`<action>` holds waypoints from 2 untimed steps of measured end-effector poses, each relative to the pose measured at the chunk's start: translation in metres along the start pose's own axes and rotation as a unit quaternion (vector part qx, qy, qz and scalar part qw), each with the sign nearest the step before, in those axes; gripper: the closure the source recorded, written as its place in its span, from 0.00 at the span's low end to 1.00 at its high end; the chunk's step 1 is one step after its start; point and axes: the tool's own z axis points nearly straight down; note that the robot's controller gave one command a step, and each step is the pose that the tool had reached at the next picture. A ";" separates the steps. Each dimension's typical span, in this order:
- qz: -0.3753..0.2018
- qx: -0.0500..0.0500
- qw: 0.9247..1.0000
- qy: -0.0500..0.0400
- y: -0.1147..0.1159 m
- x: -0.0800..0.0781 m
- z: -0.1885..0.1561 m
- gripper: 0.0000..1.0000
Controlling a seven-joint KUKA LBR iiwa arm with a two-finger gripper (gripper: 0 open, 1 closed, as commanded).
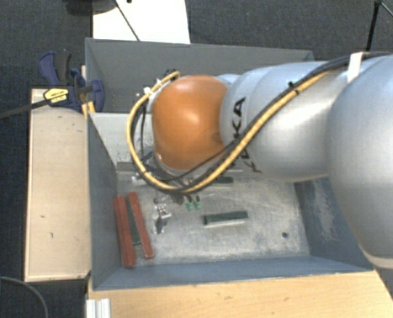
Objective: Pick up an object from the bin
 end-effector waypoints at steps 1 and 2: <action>-0.080 0.000 0.997 -0.006 0.003 -0.058 0.032 0.00; -0.155 0.001 0.988 -0.002 0.001 -0.061 0.057 0.00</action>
Offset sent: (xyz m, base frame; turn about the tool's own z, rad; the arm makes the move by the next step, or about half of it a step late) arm 0.0382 0.0172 -0.0688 -0.4390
